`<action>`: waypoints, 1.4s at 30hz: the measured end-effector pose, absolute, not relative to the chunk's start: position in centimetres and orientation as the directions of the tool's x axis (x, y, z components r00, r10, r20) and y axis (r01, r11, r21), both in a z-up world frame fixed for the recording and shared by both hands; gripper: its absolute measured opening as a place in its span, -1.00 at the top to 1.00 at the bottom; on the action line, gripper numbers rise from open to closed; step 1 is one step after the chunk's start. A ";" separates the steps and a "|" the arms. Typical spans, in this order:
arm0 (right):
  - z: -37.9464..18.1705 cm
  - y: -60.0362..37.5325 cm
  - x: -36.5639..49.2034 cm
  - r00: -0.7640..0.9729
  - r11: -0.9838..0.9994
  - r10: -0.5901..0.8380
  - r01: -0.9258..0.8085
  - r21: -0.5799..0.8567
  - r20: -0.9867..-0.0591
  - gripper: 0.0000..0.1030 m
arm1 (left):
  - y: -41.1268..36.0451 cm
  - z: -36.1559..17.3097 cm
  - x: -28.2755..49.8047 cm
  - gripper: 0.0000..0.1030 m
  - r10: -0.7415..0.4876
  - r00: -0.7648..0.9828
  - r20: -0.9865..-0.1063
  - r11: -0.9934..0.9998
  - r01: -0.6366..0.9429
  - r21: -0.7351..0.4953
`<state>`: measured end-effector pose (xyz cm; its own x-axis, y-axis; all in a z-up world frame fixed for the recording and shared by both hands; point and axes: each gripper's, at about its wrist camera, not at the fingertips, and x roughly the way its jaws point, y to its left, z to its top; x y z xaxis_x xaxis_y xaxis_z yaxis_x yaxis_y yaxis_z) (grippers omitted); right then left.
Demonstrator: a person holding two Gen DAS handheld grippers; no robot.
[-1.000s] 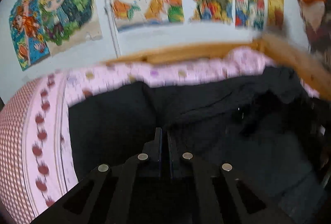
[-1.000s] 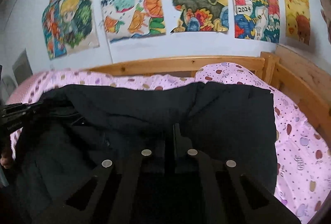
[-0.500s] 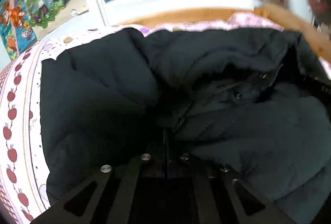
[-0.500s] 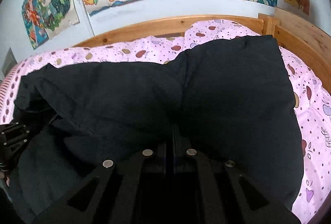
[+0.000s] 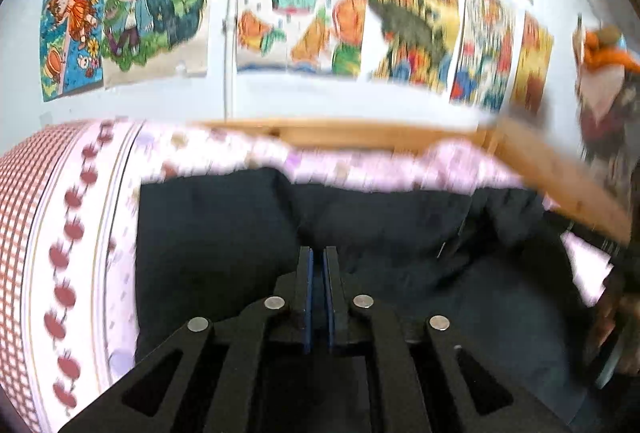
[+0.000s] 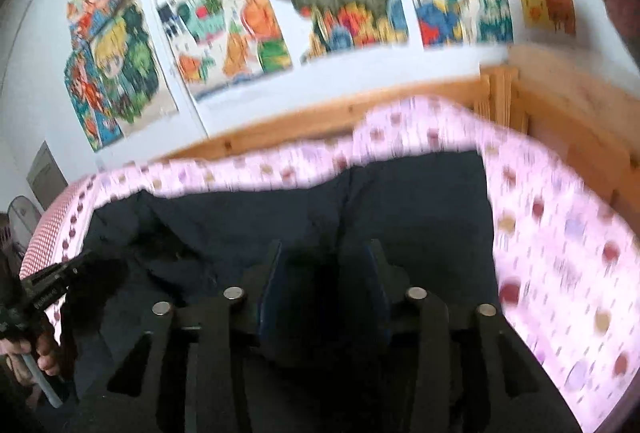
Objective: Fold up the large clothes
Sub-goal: 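Lift the hem with both grippers and fold it over toward the collar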
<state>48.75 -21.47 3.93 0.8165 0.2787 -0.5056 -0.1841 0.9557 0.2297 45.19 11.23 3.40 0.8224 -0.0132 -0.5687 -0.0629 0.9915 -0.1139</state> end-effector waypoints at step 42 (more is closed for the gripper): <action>-5.2 -13.3 56.5 0.528 0.883 0.319 -0.466 0.045 -0.787 0.30 | 3.2 -7.4 53.4 -0.06 0.178 0.647 -0.741 0.937 0.119 0.329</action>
<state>56.45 -13.25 -5.25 0.5284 0.3193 -0.7866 -0.4663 0.8835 0.0454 53.44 3.20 -7.37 0.6470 0.1784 -0.7413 0.1190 0.9367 0.3292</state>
